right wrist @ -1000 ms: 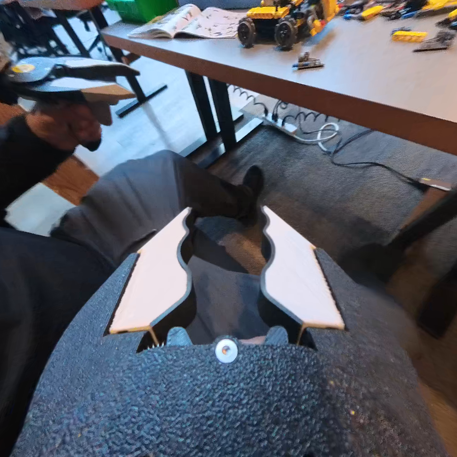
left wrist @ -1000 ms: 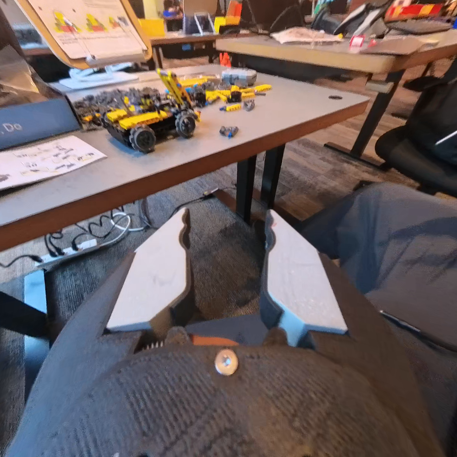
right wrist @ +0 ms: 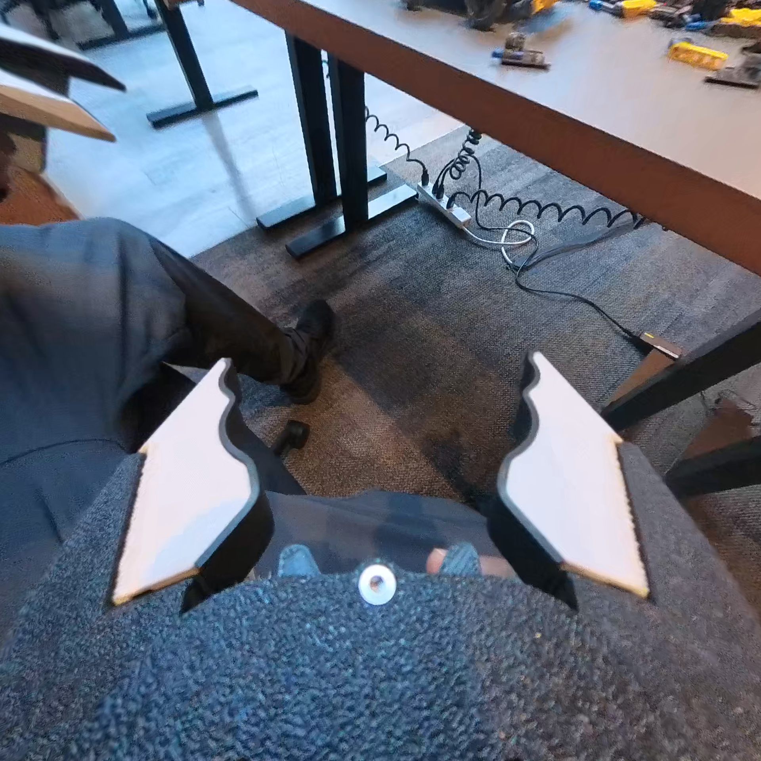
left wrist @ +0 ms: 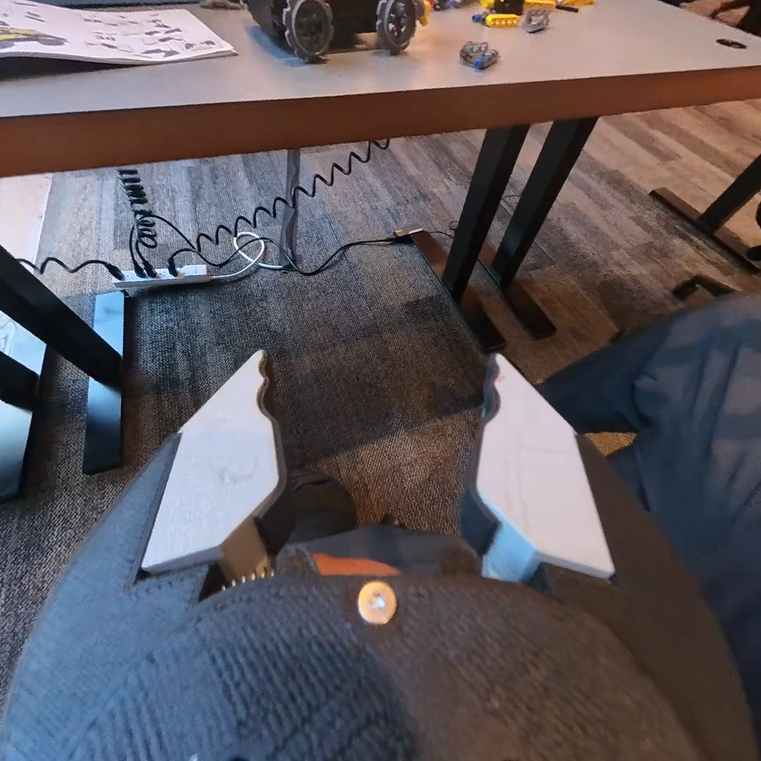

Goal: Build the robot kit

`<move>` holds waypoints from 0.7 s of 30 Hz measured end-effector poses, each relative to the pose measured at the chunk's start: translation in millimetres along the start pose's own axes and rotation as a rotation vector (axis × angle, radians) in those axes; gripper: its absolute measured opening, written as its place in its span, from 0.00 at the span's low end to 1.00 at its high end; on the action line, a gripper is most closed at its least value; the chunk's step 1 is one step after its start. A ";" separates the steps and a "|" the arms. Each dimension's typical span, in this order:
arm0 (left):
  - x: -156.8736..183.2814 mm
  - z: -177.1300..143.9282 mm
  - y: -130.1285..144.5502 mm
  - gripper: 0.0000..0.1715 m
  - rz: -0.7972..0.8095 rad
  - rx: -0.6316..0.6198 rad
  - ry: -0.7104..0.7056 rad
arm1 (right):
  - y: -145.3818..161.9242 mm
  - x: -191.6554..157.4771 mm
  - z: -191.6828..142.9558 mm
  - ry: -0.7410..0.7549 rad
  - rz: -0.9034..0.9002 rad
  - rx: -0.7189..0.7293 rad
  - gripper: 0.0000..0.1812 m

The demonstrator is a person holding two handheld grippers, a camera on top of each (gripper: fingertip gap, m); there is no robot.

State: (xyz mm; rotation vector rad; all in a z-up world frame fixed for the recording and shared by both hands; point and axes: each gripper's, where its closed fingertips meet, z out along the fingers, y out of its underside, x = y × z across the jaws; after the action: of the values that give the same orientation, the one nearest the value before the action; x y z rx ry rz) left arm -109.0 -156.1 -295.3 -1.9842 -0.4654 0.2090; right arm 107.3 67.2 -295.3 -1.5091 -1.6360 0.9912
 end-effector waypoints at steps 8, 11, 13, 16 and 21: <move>6.8 -15.9 15.1 0.60 0.029 -0.029 0.042 | 14.3 -24.5 35.4 -0.022 -0.162 -0.151 0.69; 5.1 -19.0 17.0 0.59 0.055 -0.035 0.029 | 10.5 -28.6 41.4 -0.008 -0.199 -0.151 0.69; 4.2 -21.3 15.6 0.58 0.064 -0.029 0.021 | 8.9 -32.4 42.5 -0.010 -0.209 -0.147 0.69; 1.4 -24.0 13.6 0.57 0.074 -0.023 0.002 | 10.2 -35.6 40.3 -0.005 -0.225 -0.147 0.69; 1.0 -22.5 14.7 0.56 0.086 -0.032 -0.012 | 8.5 -34.3 34.1 0.021 -0.248 -0.130 0.68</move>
State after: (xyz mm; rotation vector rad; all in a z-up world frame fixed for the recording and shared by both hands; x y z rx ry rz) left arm -96.9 -179.9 -298.5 -2.0367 -0.3940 0.2693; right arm 84.2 30.6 -318.5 -1.3525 -1.8500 0.7440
